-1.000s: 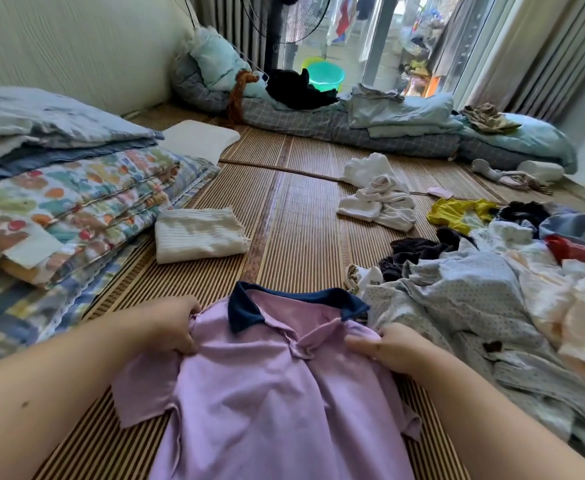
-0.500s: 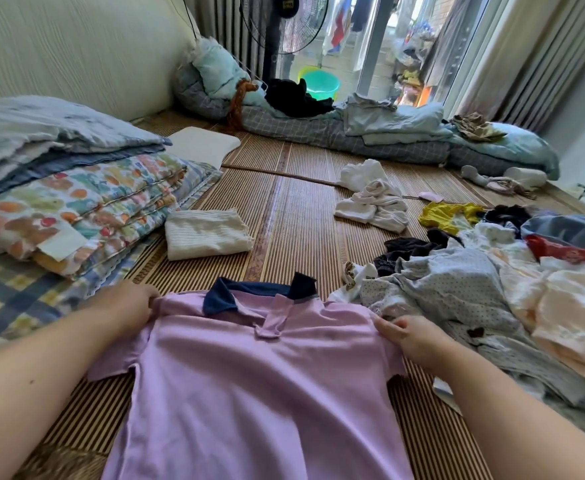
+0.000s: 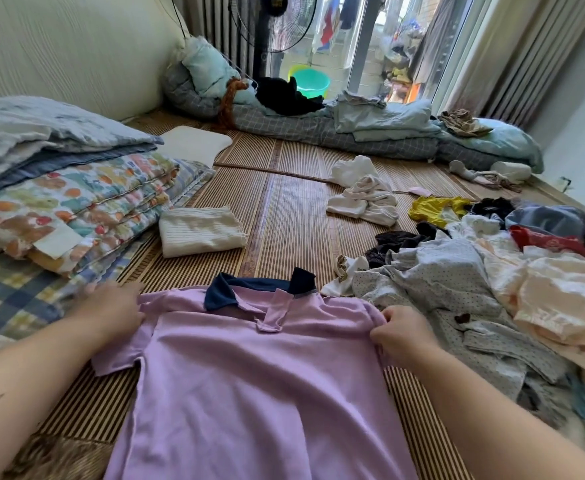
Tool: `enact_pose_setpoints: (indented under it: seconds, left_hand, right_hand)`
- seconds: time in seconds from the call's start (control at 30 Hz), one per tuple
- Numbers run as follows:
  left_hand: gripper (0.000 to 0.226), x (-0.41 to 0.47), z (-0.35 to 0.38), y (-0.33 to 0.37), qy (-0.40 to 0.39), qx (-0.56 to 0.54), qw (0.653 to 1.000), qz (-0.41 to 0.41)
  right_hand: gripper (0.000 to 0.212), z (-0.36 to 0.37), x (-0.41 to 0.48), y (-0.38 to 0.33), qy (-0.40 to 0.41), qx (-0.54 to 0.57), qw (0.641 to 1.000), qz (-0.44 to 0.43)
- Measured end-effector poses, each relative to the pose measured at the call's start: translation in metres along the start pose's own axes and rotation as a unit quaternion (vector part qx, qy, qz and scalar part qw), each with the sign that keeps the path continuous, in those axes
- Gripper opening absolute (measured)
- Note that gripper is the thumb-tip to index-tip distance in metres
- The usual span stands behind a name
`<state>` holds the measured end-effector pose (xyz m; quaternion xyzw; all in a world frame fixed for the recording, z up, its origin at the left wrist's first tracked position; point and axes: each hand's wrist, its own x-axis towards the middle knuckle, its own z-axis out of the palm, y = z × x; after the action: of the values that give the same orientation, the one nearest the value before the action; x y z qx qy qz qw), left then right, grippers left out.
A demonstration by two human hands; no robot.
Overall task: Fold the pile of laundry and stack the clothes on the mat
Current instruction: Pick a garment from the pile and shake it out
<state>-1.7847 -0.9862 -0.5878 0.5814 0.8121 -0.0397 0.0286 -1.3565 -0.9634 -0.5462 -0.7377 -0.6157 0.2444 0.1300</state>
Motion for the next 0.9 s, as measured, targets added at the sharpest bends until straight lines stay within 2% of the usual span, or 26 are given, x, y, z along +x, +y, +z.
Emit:
enact_pose_setpoints:
  seconds: [0.03, 0.07, 0.1, 0.13, 0.2, 0.23, 0.3, 0.37, 0.4, 0.5, 0.53, 0.57, 0.63, 0.7, 0.73, 0.77, 0.8, 0.83, 0.9]
  left_hand:
    - [0.040, -0.003, -0.003, 0.012, 0.018, -0.017, 1.000, 0.005]
    - [0.045, -0.008, -0.006, 0.028, 0.036, -0.047, 0.998, 0.023]
    - [0.049, -0.012, -0.010, 0.049, 0.051, -0.082, 0.994, 0.059]
    - [0.053, -0.018, -0.013, 0.072, 0.054, -0.115, 0.986, 0.111]
    - [0.058, -0.034, -0.016, 0.124, 0.033, -0.164, 0.959, 0.230]
    - [0.061, -0.044, -0.015, 0.150, 0.009, -0.176, 0.944, 0.279]
    - [0.069, -0.062, -0.006, 0.191, -0.051, -0.165, 0.926, 0.334]
    - [0.077, -0.075, 0.005, 0.218, -0.093, -0.131, 0.924, 0.346]
    - [0.079, -0.078, 0.010, 0.225, -0.104, -0.121, 0.927, 0.340]
    - [0.085, -0.079, 0.019, 0.231, -0.126, -0.098, 0.934, 0.319]
    - [0.086, -0.078, 0.020, 0.230, -0.130, -0.096, 0.934, 0.318]
    - [0.087, -0.077, 0.022, 0.228, -0.133, -0.096, 0.934, 0.319]
    - [0.087, -0.075, 0.023, 0.226, -0.134, -0.095, 0.933, 0.322]
    - [0.086, -0.074, 0.024, 0.224, -0.131, -0.091, 0.933, 0.323]
    - [0.085, -0.074, 0.025, 0.223, -0.131, -0.086, 0.933, 0.325]
    - [0.083, -0.074, 0.025, 0.223, -0.132, -0.078, 0.932, 0.329]
    - [0.082, -0.075, 0.026, 0.222, -0.134, -0.068, 0.930, 0.335]
    - [0.081, -0.075, 0.026, 0.222, -0.137, -0.058, 0.928, 0.341]
    - [0.082, -0.076, 0.026, 0.220, -0.148, -0.043, 0.923, 0.353]
  right_hand:
    - [0.006, 0.000, -0.002, -0.004, 0.066, -0.019, 0.997, -0.027]
    - [0.009, 0.002, -0.003, -0.006, 0.088, -0.032, 0.994, -0.051]
    - [0.016, 0.003, -0.004, -0.006, 0.069, -0.020, 0.995, -0.063]
    - [0.026, 0.006, -0.006, -0.006, 0.018, 0.049, 0.997, -0.051]
    - [0.035, 0.010, -0.011, -0.007, -0.088, 0.225, 0.970, 0.019]
    - [0.034, 0.012, -0.010, -0.005, -0.103, 0.270, 0.956, 0.057]
    - [0.029, 0.016, -0.003, 0.002, -0.075, 0.278, 0.954, 0.086]
    - [0.013, 0.017, 0.000, 0.007, -0.047, 0.286, 0.953, 0.091]
    - [0.014, 0.016, 0.001, 0.010, -0.053, 0.295, 0.949, 0.096]
    - [0.026, 0.011, 0.000, 0.013, -0.135, 0.327, 0.928, 0.114]
    - [0.028, 0.007, 0.002, 0.014, -0.122, 0.312, 0.936, 0.106]
    - [0.029, 0.002, 0.007, 0.015, -0.067, 0.289, 0.951, 0.088]
    - [0.026, -0.012, 0.016, 0.019, 0.117, 0.229, 0.965, 0.047]
    - [0.022, -0.025, 0.021, 0.026, 0.281, 0.174, 0.943, 0.039]
    - [0.020, -0.027, 0.024, 0.031, 0.319, 0.151, 0.935, 0.035]
    - [0.019, -0.025, 0.025, 0.035, 0.319, 0.124, 0.939, 0.027]
    - [0.021, -0.021, 0.025, 0.037, 0.283, 0.092, 0.955, 0.013]
    - [0.030, -0.015, 0.021, 0.038, 0.220, 0.054, 0.974, 0.005]
    - [0.063, -0.001, 0.018, 0.038, 0.068, -0.019, 0.997, 0.029]
